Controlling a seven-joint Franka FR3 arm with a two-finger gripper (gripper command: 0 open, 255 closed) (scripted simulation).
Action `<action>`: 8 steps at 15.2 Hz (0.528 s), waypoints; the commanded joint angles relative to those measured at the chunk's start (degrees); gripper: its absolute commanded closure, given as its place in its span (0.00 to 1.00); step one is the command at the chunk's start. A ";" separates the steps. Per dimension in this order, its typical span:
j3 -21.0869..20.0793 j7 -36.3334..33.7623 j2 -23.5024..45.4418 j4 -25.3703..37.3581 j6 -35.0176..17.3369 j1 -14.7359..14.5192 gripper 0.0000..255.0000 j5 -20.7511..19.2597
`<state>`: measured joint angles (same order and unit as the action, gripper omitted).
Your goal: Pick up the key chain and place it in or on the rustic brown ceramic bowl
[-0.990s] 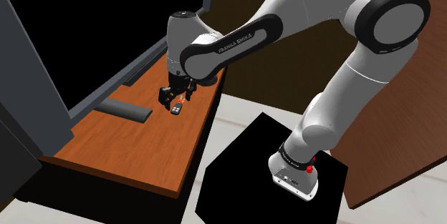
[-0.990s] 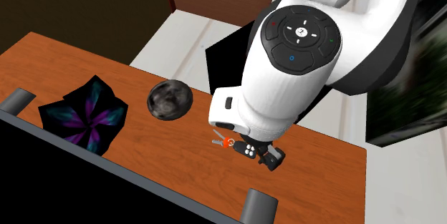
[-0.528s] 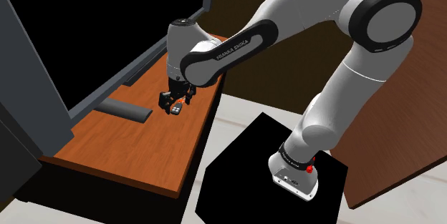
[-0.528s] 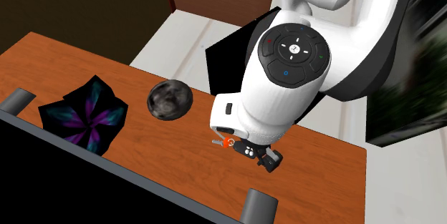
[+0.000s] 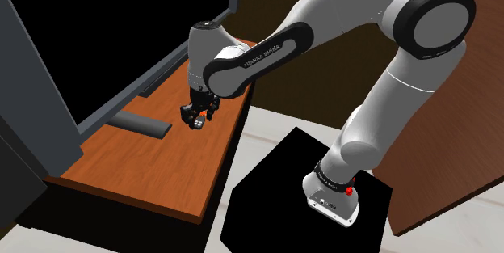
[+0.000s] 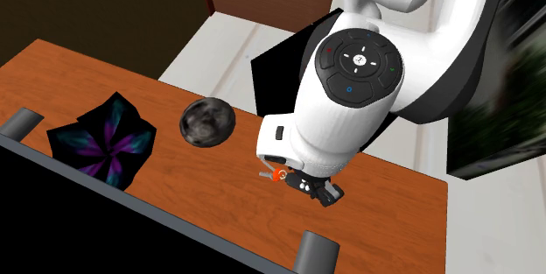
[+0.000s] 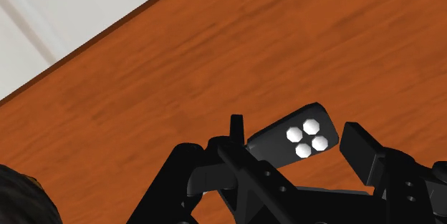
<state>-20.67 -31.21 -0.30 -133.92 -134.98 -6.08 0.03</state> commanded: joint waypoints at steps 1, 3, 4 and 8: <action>0.00 0.00 0.00 0.00 0.00 0.00 1.00 0.00; 0.00 0.00 0.00 0.00 0.00 0.00 1.00 0.00; 0.00 0.00 0.00 0.00 0.00 0.00 1.00 0.00; 0.04 0.55 -1.56 0.88 2.34 0.01 1.00 0.75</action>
<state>-20.63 -30.77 -1.43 -133.40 -133.42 -6.06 0.58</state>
